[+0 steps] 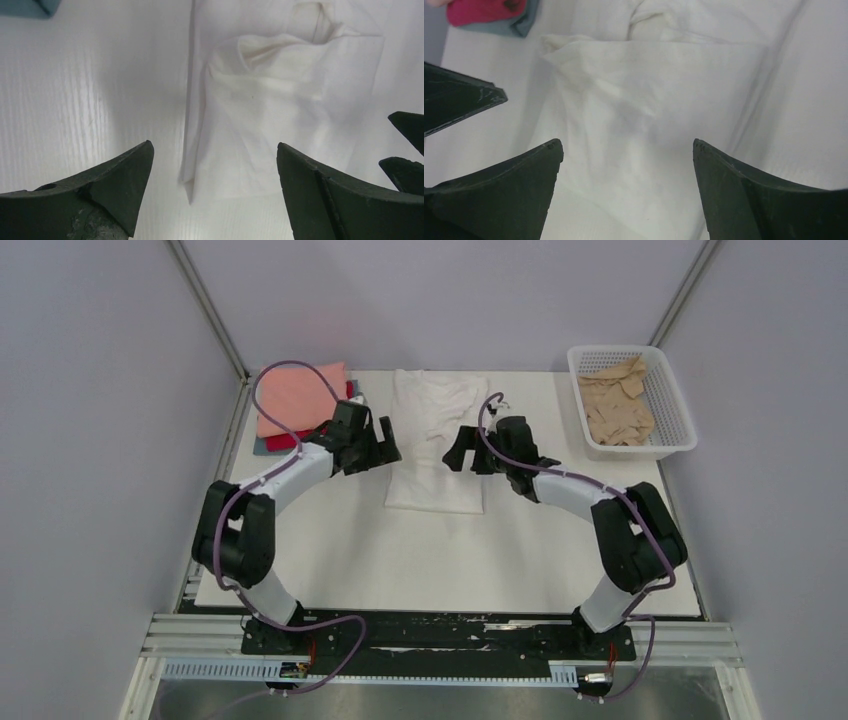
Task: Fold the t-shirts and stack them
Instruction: Fold the folded rectangular tshirt in 1/3 of the way, then grab one side of the 2/3 rectangular tshirt with both arms
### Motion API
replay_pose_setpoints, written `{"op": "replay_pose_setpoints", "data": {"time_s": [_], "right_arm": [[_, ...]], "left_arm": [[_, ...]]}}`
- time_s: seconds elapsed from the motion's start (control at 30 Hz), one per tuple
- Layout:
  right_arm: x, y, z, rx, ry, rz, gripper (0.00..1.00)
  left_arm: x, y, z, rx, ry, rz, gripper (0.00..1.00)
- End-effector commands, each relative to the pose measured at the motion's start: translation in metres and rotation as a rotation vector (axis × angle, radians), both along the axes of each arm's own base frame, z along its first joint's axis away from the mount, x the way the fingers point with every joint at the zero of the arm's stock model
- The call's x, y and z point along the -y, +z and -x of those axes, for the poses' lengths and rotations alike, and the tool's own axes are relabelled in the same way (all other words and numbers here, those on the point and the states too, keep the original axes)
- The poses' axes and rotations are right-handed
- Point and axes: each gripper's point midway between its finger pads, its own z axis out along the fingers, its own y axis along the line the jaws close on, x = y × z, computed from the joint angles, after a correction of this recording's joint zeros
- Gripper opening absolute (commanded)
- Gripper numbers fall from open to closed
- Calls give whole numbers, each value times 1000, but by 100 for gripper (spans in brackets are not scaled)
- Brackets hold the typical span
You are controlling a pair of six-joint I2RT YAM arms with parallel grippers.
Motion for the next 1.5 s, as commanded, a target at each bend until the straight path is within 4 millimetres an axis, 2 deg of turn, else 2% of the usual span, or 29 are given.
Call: {"op": "replay_pose_setpoints", "data": {"time_s": [0.0, 0.1, 0.2, 0.27, 0.4, 0.5, 0.6, 0.7, 0.8, 0.9, 0.97, 1.1, 1.23, 1.33, 1.37, 1.47], "right_arm": [[-53, 38, 36, 26, 317, -244, 100], [-80, 39, 45, -10, 444, -343, 100], [-106, 27, 37, -45, 511, -356, 100], [-121, 17, 21, -52, 526, -340, 100], [-142, -6, -42, -24, 463, -293, 100], [-151, -1, -69, -12, 446, -299, 100], [-150, 4, -88, 42, 401, -263, 100], [-142, 6, -87, 37, 388, -231, 100], [-123, 23, -77, 68, 336, -193, 100], [-90, 34, -61, 77, 213, -153, 100], [-63, 35, -41, 70, 134, -136, 100], [-15, 27, -9, 52, -23, -107, 100], [19, 22, 18, 31, -127, -112, 100], [35, 18, 35, 26, -168, -109, 100], [42, 16, 37, 35, -193, -92, 100], [46, 10, 49, 14, -178, -73, 100]], "left_arm": [[-13, 14, 23, 47, 62, 42, 100], [-15, 4, 49, 7, 63, 78, 100], [-23, -7, 69, -20, 87, 84, 100], [-29, -17, 80, -40, 106, 71, 100], [-38, -38, 96, -81, 138, 53, 100], [-35, -45, 102, -101, 126, 70, 100], [-32, -44, 99, -90, 125, 90, 100], [-28, -40, 92, -73, 119, 104, 100], [-16, -32, 81, -60, 91, 142, 100], [-10, -36, 74, -82, 80, 152, 96], [-4, -39, 72, -94, 71, 169, 91], [9, -47, 73, -127, 25, 220, 78], [14, -59, 82, -169, 1, 240, 52], [18, -65, 86, -181, -13, 268, 45], [19, -68, 87, -186, -12, 273, 39], [19, -74, 87, -200, -11, 273, 26]]}}
